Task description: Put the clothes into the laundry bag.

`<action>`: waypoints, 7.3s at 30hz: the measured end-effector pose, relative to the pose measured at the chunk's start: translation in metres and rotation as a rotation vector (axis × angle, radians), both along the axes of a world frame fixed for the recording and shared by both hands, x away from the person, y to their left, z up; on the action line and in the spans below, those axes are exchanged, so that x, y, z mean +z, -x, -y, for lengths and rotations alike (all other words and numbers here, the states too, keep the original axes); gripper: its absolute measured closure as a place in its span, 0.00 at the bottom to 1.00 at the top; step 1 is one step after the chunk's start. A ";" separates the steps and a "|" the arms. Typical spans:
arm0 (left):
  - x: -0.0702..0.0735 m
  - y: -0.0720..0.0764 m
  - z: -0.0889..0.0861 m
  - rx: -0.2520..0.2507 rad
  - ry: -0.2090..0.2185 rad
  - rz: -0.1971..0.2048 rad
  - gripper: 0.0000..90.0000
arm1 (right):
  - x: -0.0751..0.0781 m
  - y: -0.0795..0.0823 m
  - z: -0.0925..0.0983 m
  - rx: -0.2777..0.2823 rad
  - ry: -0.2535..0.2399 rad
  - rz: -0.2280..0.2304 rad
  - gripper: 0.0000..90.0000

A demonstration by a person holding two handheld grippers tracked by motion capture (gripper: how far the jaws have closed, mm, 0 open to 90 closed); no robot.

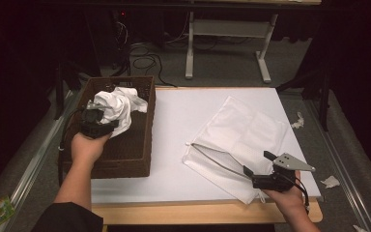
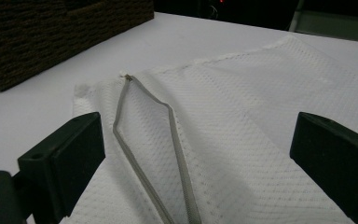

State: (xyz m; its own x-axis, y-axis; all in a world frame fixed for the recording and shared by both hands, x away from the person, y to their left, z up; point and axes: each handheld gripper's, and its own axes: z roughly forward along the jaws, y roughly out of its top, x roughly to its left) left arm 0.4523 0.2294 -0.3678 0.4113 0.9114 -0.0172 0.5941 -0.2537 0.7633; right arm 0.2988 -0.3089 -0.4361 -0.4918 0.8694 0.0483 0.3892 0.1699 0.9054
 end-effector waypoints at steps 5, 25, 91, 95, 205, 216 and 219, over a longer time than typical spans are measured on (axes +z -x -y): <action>0.004 0.016 -0.002 -0.003 0.032 0.097 0.78 | -0.001 -0.001 0.000 0.008 0.009 0.006 0.04; 0.006 0.056 -0.007 0.079 0.131 0.391 0.78 | -0.002 -0.001 -0.001 0.002 0.006 0.006 0.04; 0.000 0.124 0.165 -0.394 0.330 0.444 0.77 | -0.004 -0.002 -0.002 0.007 0.000 -0.007 0.06; -0.007 0.137 0.171 -0.428 0.319 0.415 0.77 | -0.004 -0.001 -0.001 0.000 0.002 -0.005 0.07; -0.093 0.110 0.232 -0.479 0.174 0.091 0.61 | 0.014 -0.033 -0.027 0.113 0.007 0.034 0.99; -0.074 0.128 0.242 -0.525 0.215 0.234 0.87 | 0.013 -0.034 -0.030 0.111 0.008 0.038 0.99; -0.068 0.130 0.249 -0.539 0.217 0.259 0.87 | 0.014 -0.034 -0.030 0.109 0.005 0.042 0.99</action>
State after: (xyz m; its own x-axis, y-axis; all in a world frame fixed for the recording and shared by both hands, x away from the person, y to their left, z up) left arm 0.3226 -0.0198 -0.4357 0.8268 0.5623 -0.0166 0.2153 -0.2890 0.9328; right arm 0.3333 -0.2787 -0.4223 -0.5853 0.8105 0.0215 0.3295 0.2135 0.9197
